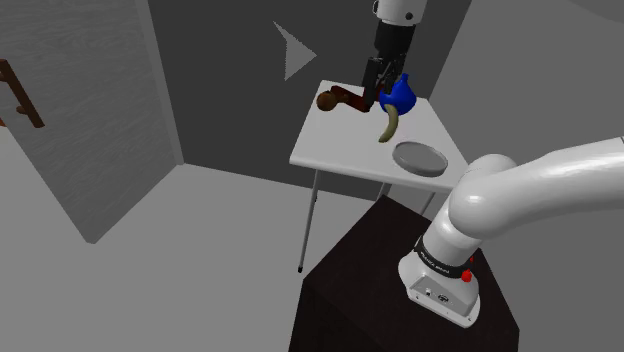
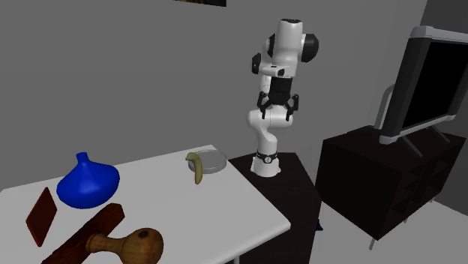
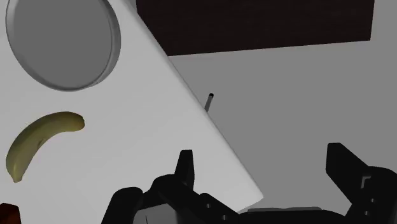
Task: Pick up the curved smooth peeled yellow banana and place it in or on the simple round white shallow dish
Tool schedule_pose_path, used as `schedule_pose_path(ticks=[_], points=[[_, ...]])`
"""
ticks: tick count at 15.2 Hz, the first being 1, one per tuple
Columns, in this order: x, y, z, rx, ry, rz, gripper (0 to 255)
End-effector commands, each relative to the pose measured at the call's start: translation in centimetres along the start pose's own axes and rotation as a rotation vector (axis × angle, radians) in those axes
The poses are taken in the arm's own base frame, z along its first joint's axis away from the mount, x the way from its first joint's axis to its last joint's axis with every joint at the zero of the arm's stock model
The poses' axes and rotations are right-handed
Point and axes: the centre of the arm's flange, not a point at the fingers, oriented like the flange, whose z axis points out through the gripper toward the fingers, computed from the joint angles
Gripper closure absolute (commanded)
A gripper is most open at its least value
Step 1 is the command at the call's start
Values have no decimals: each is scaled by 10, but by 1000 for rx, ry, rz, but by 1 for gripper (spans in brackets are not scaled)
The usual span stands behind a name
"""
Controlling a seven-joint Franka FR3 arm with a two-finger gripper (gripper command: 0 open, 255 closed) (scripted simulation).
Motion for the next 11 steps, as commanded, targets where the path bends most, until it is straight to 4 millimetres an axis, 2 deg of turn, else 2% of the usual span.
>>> schedule_pose_path(ticks=[1, 11], points=[[0, 0, 0, 0, 0, 0, 0], [10, 129, 44, 45, 89, 44, 0]])
